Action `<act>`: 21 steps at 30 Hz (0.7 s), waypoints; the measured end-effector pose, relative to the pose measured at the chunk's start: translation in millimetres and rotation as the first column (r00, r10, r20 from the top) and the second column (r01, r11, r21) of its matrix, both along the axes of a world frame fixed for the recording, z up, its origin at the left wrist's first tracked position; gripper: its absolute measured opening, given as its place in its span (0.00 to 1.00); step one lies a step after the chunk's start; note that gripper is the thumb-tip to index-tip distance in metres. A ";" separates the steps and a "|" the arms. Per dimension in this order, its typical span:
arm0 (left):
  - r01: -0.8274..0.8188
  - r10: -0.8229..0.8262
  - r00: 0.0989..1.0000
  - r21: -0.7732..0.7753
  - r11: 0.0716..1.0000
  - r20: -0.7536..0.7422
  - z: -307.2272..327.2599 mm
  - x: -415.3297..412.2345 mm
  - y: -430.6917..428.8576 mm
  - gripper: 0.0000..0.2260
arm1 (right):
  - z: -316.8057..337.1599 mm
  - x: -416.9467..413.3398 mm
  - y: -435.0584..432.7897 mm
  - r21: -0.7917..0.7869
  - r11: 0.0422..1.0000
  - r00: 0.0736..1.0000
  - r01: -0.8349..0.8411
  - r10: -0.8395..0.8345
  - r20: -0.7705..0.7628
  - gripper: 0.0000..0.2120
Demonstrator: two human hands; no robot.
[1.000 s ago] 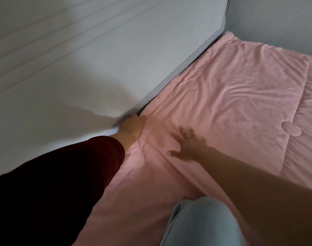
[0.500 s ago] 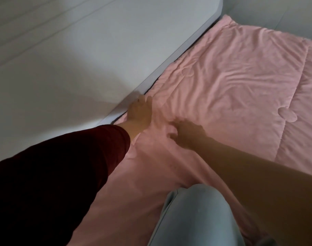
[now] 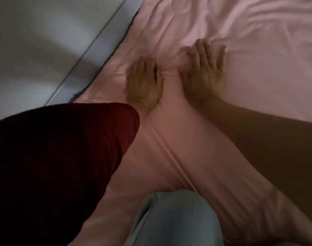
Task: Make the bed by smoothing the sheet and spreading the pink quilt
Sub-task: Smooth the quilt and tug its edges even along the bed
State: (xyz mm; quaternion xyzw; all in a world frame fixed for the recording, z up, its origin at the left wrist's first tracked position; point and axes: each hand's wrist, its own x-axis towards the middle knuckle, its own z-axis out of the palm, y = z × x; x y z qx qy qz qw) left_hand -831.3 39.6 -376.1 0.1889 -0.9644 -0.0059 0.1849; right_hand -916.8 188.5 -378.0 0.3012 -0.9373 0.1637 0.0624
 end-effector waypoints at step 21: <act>-0.104 0.091 0.965 0.041 0.994 0.248 13.6 -9.7 3.2 0.08 | 6.8 -4.6 -4.3 0.090 0.996 0.995 0.007 -0.016 0.100 0.29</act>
